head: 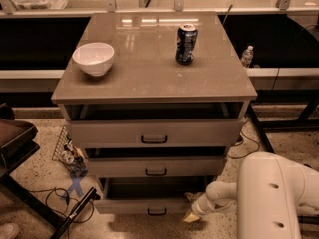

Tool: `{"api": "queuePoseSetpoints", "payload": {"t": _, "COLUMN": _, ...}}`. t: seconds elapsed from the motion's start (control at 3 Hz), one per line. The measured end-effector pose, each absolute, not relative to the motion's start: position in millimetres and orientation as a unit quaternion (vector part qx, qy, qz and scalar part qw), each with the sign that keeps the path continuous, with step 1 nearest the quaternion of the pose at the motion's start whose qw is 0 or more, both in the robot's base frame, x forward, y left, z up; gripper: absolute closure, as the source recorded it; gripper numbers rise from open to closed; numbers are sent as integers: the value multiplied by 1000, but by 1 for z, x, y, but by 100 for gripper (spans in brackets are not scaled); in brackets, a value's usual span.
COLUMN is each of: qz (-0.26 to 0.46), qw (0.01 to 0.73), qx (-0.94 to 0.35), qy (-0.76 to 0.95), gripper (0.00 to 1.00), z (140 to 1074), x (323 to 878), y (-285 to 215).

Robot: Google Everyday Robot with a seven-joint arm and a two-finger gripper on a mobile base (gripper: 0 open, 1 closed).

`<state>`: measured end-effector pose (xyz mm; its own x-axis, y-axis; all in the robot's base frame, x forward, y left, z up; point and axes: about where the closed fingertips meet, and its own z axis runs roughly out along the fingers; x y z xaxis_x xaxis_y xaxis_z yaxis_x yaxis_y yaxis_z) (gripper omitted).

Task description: Open bottom drawer

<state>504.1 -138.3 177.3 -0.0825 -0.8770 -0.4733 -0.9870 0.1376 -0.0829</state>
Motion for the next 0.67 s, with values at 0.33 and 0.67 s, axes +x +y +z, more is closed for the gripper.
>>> {"api": "queuePoseSetpoints", "payload": {"t": 0.33, "qz": 134, "qw": 158, "qx": -633, "qy": 745, "gripper": 65, "z": 166, "x": 466, "y": -151}}
{"api": "queuePoseSetpoints", "payload": {"t": 0.67, "qz": 134, "qw": 158, "qx": -633, "qy": 745, "gripper": 87, "z": 167, "x": 466, "y": -151}}
